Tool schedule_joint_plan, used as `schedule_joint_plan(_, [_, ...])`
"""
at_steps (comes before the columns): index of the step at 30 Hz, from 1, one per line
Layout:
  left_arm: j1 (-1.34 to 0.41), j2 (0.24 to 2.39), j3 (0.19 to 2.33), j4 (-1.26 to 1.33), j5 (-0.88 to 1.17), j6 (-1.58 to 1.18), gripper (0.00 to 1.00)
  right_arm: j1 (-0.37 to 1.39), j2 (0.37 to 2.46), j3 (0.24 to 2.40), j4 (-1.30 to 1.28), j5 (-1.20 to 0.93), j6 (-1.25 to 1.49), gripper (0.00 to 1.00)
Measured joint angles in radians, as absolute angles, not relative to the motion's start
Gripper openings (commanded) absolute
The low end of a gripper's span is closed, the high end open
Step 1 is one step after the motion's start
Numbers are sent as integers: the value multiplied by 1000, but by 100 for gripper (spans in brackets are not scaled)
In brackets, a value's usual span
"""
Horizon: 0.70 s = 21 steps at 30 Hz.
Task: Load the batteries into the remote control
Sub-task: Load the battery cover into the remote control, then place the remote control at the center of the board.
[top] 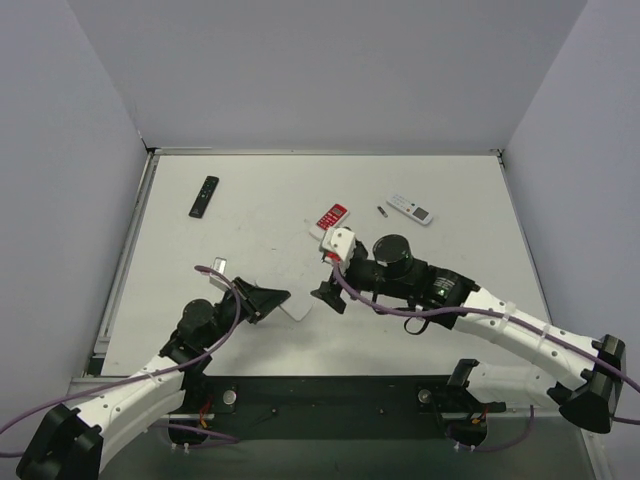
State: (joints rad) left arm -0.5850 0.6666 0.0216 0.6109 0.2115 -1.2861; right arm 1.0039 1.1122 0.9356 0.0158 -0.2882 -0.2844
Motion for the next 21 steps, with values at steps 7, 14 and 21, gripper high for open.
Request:
schedule_joint_plan(7, [-575,730,88,505,211,-1213,0,888,1054,881,17,-197,14,97])
schedule_joint_plan(14, [-506,935,188,395,190,-1135,0,805,1098,807,-19,-175,196,97])
schedule_joint_plan(21, [-361,1295,283,411,250,-1089,0,751,1092,755,-28,-155,271,97])
